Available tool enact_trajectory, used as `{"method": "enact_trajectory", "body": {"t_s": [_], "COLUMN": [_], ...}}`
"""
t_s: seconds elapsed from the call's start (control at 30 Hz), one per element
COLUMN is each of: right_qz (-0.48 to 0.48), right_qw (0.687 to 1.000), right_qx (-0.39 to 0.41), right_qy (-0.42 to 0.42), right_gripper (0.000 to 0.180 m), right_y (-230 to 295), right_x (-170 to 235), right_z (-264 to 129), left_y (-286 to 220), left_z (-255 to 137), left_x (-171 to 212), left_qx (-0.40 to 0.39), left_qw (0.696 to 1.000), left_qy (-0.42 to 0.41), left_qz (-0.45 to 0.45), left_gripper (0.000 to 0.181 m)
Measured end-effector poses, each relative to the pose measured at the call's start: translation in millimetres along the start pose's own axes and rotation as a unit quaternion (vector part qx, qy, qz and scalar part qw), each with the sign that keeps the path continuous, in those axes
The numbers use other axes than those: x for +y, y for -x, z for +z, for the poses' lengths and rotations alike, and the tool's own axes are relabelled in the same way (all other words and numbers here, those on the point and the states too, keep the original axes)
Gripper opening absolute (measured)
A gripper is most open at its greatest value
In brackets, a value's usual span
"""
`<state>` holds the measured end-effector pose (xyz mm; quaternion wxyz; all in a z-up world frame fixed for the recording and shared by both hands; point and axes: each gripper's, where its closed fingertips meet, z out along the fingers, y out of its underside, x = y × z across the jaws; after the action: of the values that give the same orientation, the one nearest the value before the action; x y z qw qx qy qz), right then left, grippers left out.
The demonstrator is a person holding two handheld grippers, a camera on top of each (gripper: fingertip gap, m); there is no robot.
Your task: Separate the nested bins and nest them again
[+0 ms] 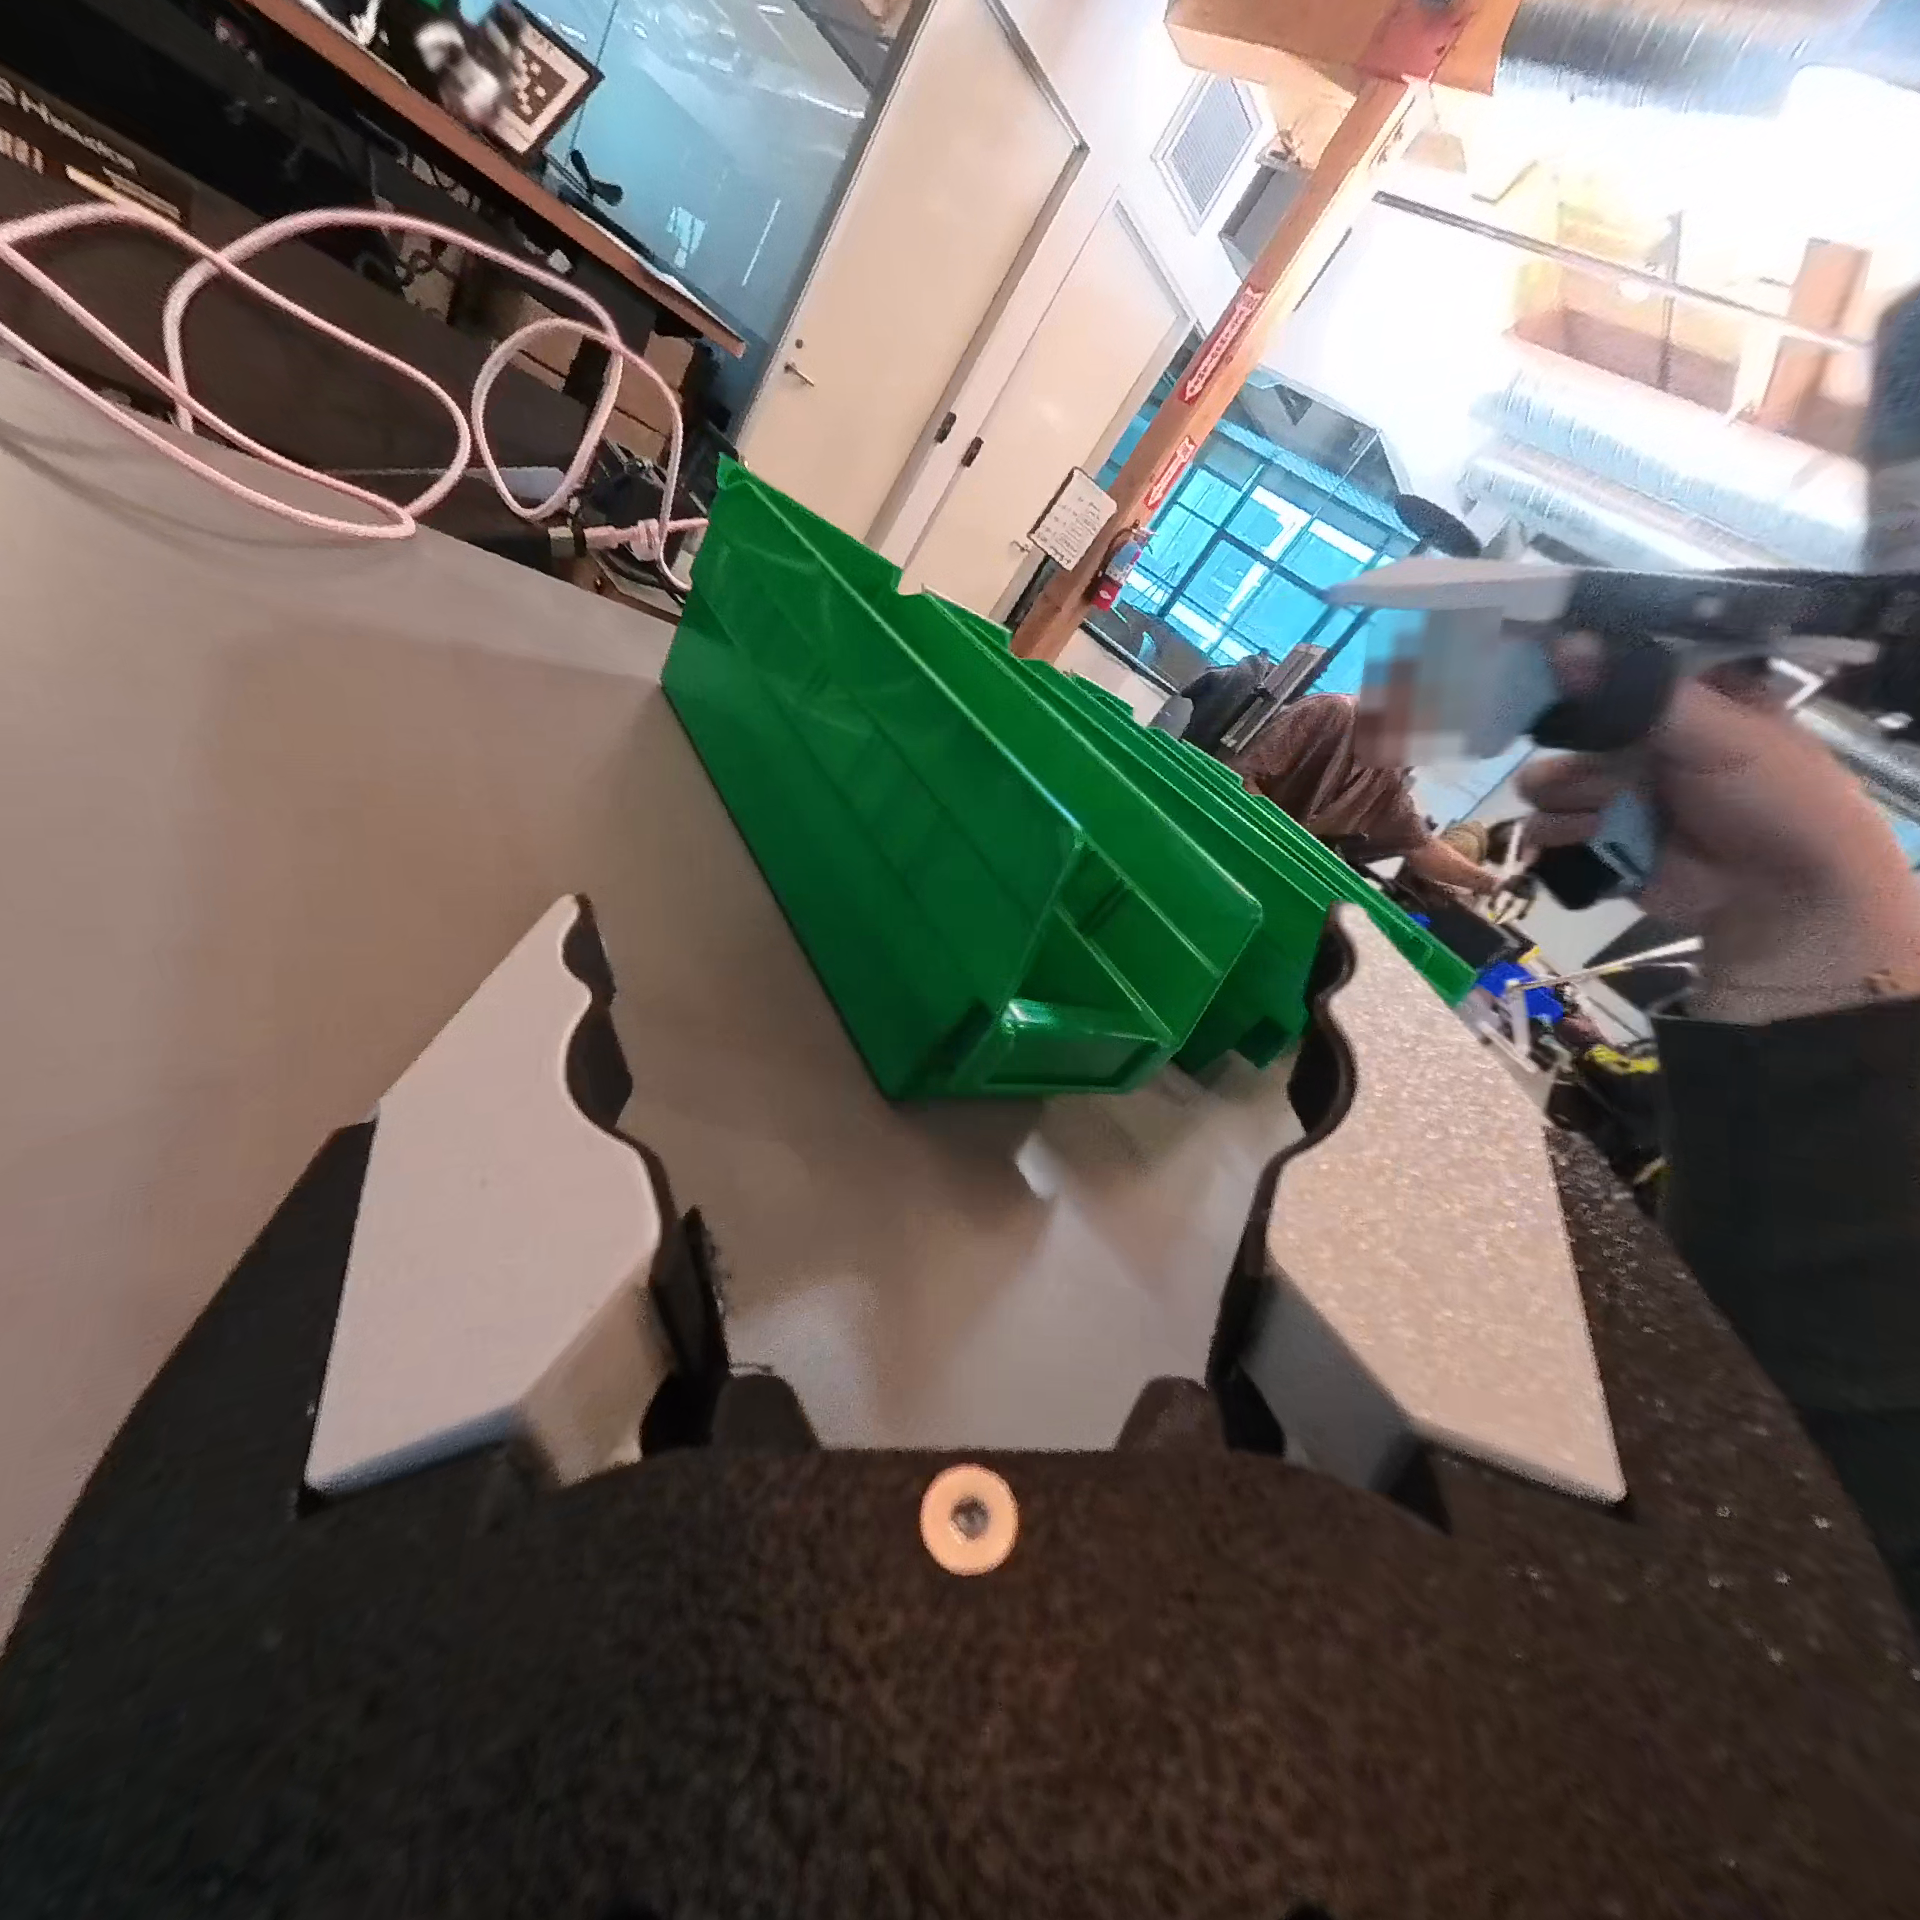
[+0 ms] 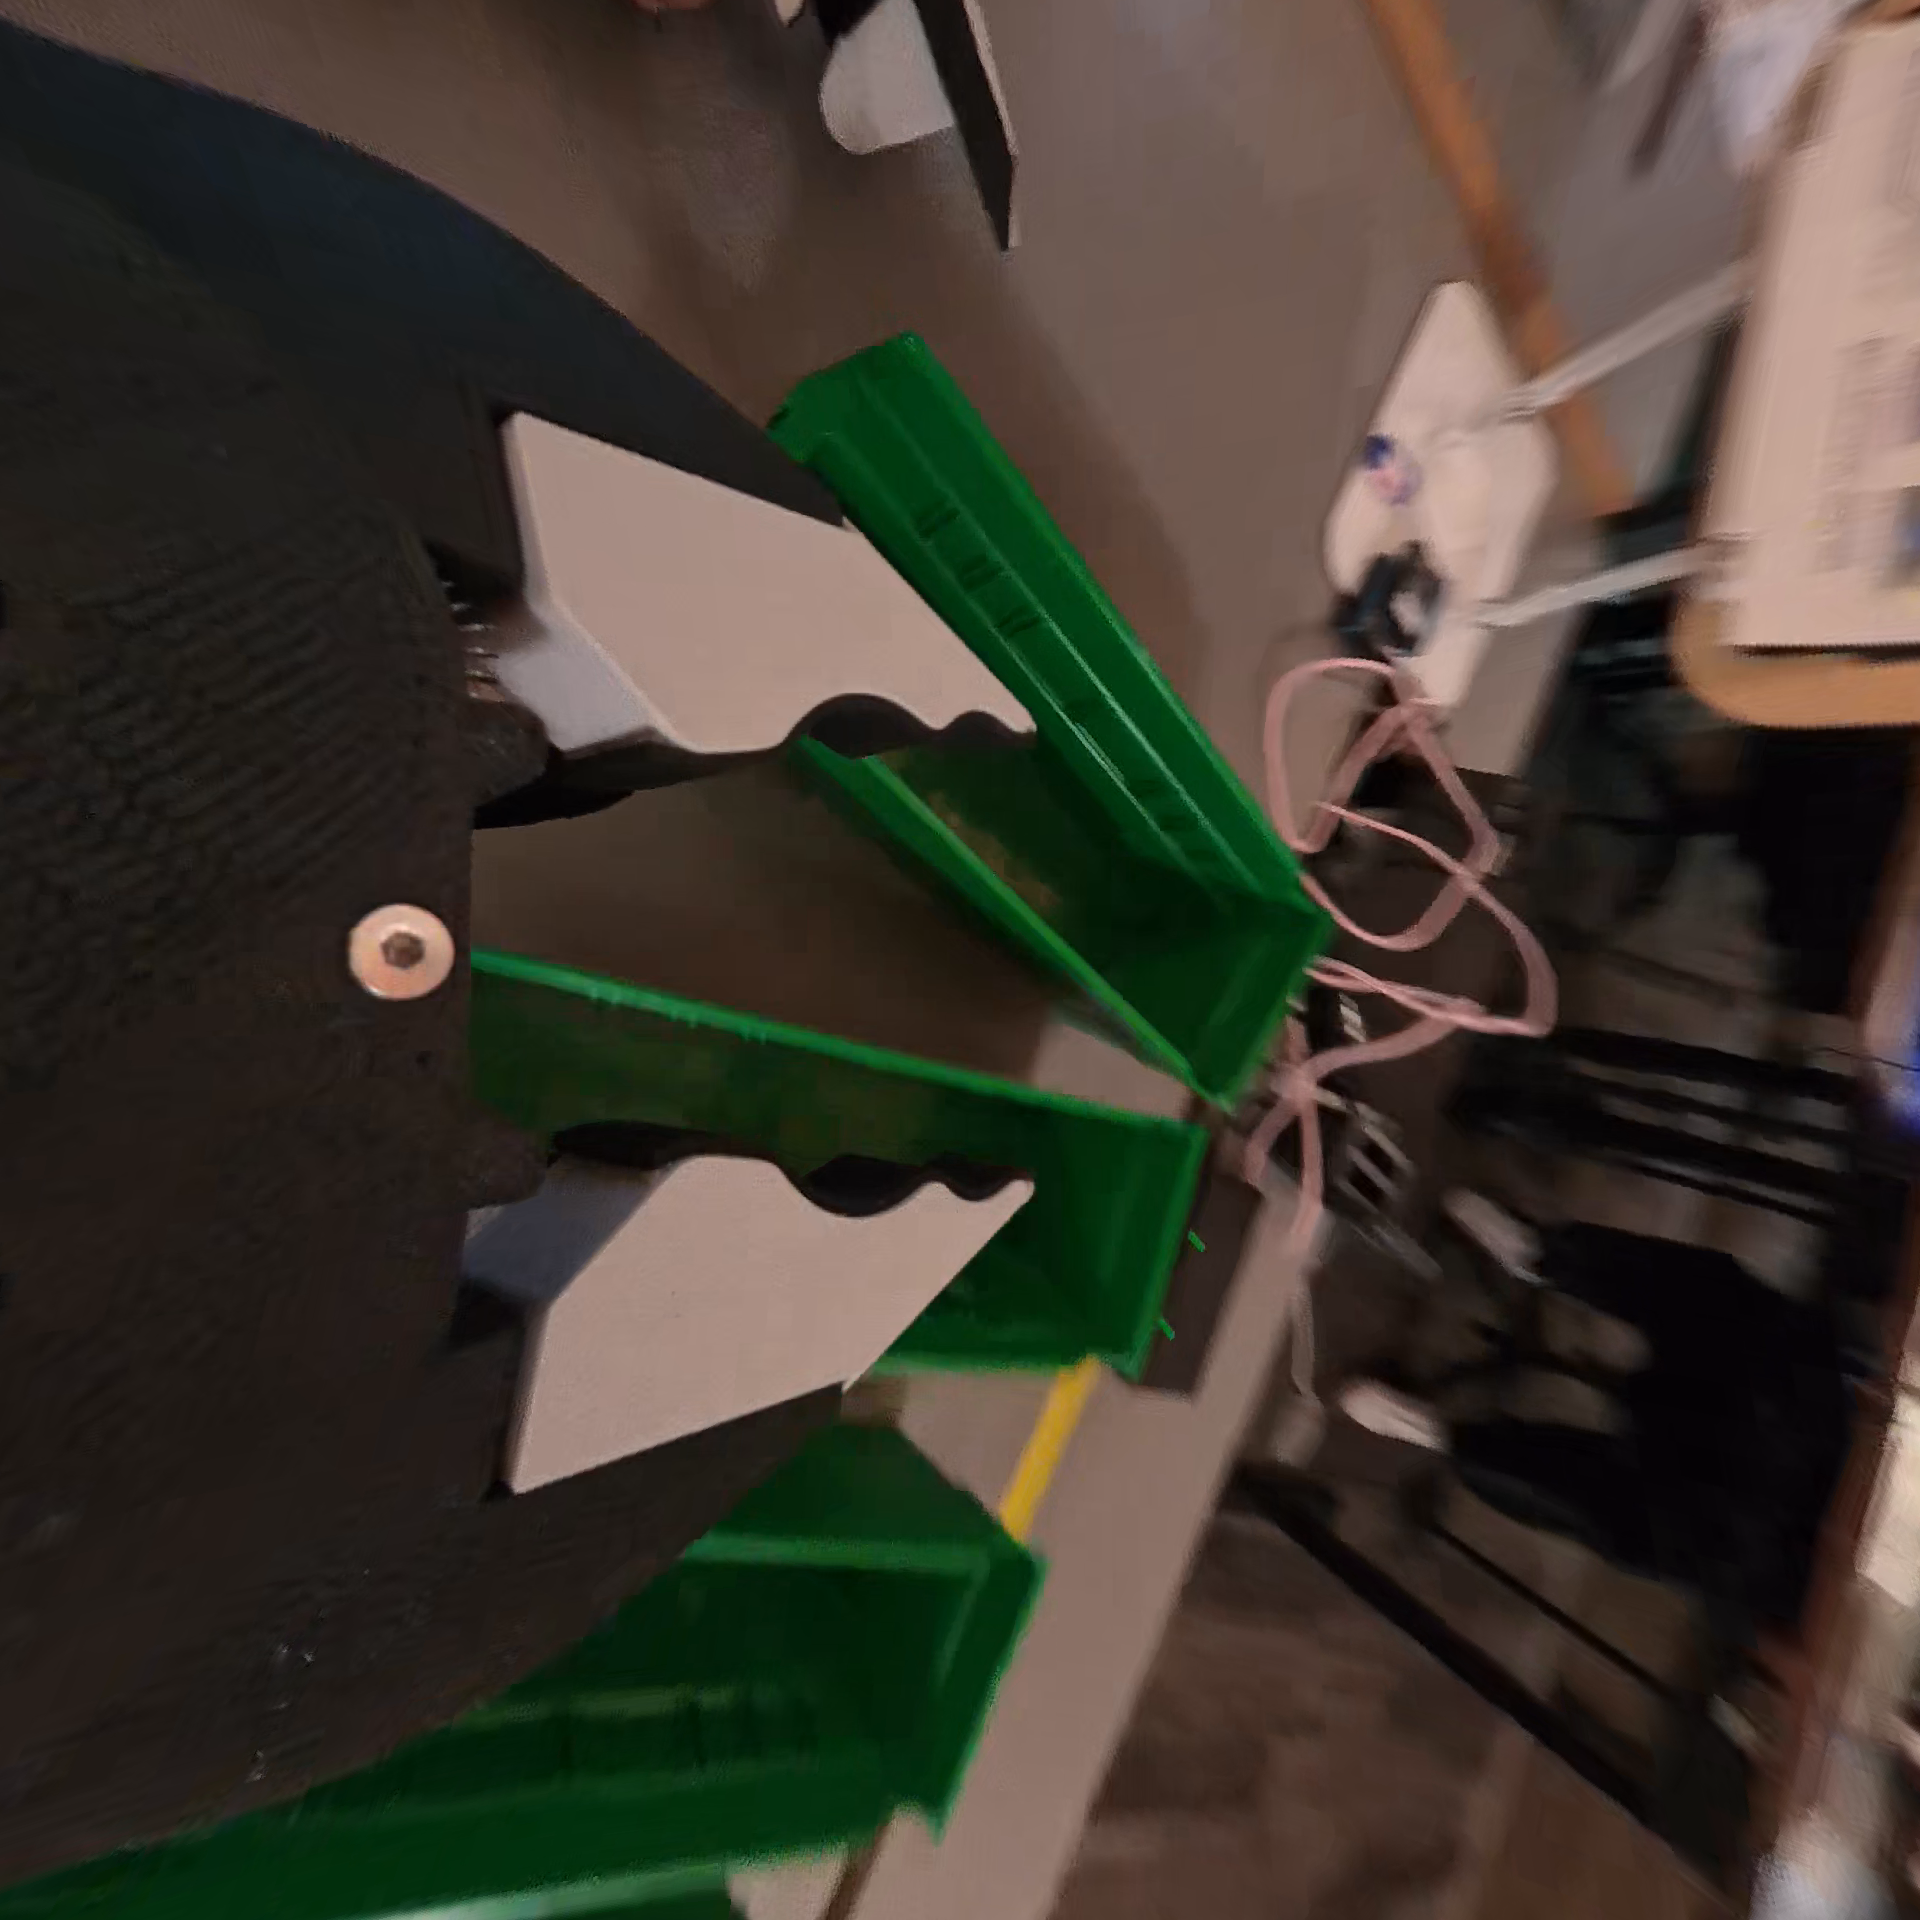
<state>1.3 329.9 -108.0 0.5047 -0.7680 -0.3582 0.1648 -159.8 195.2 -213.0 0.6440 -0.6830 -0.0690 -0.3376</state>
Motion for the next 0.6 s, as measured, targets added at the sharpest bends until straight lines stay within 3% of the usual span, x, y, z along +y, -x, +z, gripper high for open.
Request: {"method": "enact_trajectory", "body": {"t_s": [0.03, 0.27, 0.37, 0.6], "right_qz": [0.003, 0.015, -0.021, -0.039], "right_qw": [0.999, 0.970, 0.962, 0.960], "right_qx": [0.010, 0.078, 0.111, 0.079], "right_qy": [-0.039, -0.228, -0.248, -0.265], "right_gripper": [0.078, 0.078, 0.077, 0.076], "right_y": [-14, -112, -139, -170], "right_x": [-8, -50, -54, -52], "right_z": [-19, -124, -145, -172], "left_y": [1, 4, 0, -26], "left_z": [0, -2, 1, 27], "left_x": [-1, -7, 0, -5], "left_qx": [-0.006, -0.063, -0.066, -0.071], "left_qw": [1.000, 0.994, 0.993, 0.995], "left_qy": [-0.002, -0.010, 0.007, 0.017], "left_qz": [0.008, 0.088, 0.093, 0.062], "left_gripper": [0.131, 0.136, 0.130, 0.117]}}
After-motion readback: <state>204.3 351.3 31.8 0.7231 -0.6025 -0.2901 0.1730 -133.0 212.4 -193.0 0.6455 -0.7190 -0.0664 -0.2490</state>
